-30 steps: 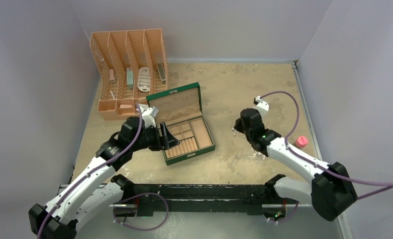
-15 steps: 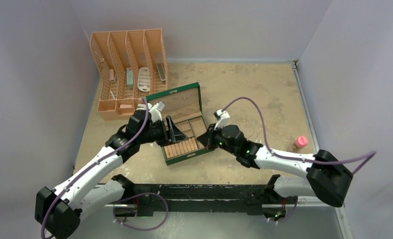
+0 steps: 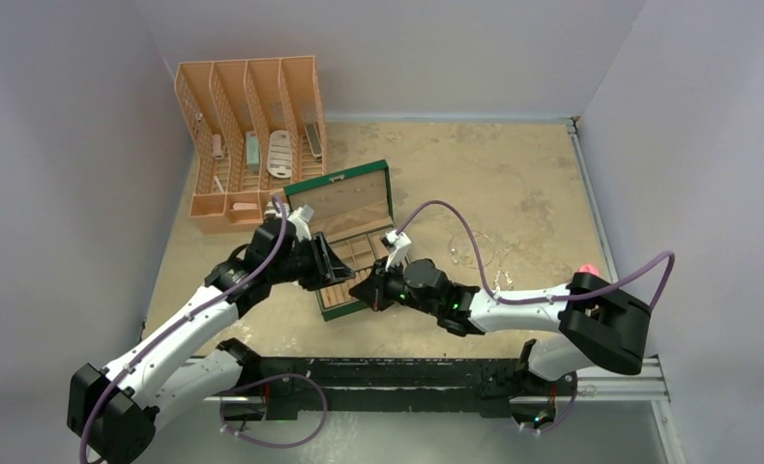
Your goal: Organize the mixed jewelry
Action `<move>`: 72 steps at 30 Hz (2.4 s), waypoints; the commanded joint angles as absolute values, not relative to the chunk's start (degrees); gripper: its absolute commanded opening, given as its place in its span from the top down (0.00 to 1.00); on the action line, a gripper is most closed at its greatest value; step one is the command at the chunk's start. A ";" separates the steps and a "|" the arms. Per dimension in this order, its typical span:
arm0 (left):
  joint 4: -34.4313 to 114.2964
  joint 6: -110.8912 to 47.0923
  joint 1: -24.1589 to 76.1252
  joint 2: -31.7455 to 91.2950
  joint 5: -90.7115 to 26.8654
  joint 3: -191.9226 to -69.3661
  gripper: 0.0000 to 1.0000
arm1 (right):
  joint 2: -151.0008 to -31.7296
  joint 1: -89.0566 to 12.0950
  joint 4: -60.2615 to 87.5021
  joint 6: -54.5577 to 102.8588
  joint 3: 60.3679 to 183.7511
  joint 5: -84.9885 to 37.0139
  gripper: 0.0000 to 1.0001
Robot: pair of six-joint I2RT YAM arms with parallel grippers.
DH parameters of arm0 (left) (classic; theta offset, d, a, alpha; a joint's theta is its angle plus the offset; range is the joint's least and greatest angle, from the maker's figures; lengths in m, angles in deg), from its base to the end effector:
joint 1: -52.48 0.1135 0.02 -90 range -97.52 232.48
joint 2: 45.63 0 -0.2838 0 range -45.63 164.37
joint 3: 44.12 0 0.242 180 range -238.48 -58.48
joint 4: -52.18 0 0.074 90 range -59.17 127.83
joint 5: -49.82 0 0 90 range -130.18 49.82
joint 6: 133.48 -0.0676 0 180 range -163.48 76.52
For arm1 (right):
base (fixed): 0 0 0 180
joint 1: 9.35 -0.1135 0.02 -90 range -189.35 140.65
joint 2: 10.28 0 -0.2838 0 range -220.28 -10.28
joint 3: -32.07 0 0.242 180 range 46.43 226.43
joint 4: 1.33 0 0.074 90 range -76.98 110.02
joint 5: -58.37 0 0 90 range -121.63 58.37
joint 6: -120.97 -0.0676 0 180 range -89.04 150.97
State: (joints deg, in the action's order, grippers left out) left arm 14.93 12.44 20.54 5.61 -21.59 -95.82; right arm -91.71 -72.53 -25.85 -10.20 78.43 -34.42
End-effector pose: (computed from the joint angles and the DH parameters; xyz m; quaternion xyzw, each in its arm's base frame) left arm 0.1540 -0.1214 0.2541 -0.1125 0.8782 -0.4106 0.2181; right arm 0.1450 0.2795 0.2292 -0.1315 0.7577 0.4932 0.4066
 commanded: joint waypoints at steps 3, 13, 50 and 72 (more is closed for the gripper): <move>12.12 10.79 20.69 5.33 -22.54 -94.94 0.66 | -91.80 -72.81 -31.27 -10.94 80.83 -34.82 1.00; 16.94 11.09 20.68 3.35 -16.40 -91.18 0.71 | -89.76 -72.81 -32.82 -11.30 78.96 -35.87 1.00; 16.87 12.29 20.75 -0.89 -18.76 -91.04 0.86 | -88.14 -72.81 -35.92 -9.48 76.13 -34.19 1.00; 12.64 10.17 20.71 -0.61 -23.73 -92.71 1.00 | -88.27 -72.73 -26.38 -16.69 77.86 -42.27 0.71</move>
